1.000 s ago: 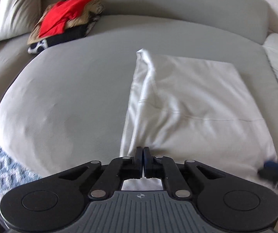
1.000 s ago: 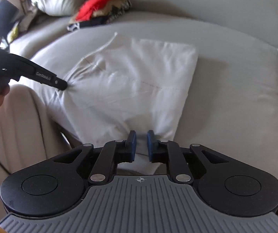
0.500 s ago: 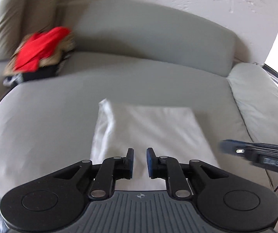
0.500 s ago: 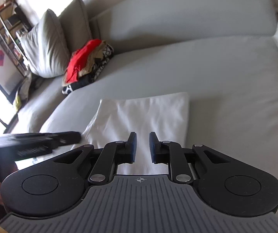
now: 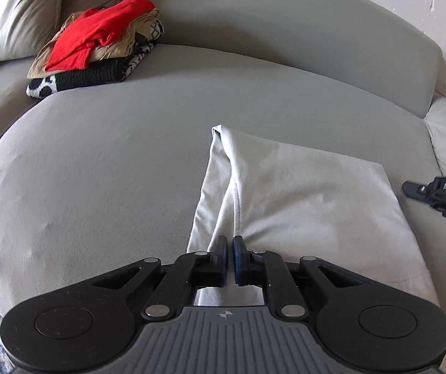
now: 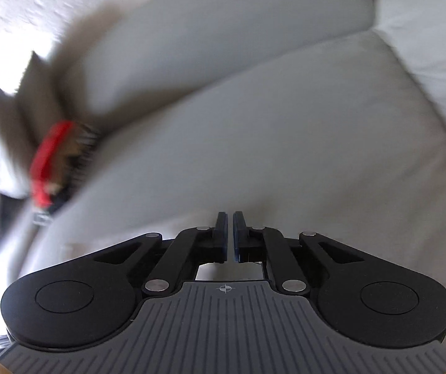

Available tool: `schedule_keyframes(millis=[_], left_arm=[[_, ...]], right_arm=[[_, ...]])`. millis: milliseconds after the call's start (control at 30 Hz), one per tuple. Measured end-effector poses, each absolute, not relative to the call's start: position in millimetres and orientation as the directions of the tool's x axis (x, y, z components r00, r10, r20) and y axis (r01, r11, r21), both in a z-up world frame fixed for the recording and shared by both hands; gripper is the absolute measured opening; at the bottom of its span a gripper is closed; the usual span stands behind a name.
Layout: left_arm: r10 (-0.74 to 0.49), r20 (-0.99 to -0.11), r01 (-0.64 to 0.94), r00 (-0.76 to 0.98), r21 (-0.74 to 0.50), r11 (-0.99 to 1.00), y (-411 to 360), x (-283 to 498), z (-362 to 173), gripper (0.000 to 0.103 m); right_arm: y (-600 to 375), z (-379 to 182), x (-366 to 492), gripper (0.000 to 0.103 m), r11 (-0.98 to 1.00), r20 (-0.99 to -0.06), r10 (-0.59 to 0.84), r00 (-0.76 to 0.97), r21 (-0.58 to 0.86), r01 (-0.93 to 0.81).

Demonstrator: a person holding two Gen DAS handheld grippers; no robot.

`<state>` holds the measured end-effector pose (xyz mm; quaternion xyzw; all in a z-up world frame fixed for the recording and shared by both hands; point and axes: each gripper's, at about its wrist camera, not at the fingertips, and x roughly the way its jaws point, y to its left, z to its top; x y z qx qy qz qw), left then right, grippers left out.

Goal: Fold clothes

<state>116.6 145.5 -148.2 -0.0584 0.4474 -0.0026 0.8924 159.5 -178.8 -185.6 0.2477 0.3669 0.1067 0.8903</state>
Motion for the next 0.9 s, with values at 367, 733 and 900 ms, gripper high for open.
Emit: schedule_keyframes(millis=[367, 733, 900], left_arm=[[-0.080, -0.798, -0.061, 0.598, -0.145, 0.988, 148, 120, -152, 0.012], [-0.193, -0.750, 0.009, 0.632, -0.242, 0.970, 146, 132, -125, 0.012], [-0.257, -0.726, 0.089, 0.638, -0.261, 0.961, 132, 175, -129, 0.014]], right_arm=[[-122, -221, 205, 0.000, 0.851, -0.651, 0.437, 0.620, 0.523, -0.051], [-187, -188, 155, 0.009, 0.849, -0.616, 0.409, 0.674, 0.527, -0.033], [-159, -192, 156, 0.009, 0.818, -0.608, 0.515, 0.605, 0.558, -0.136]])
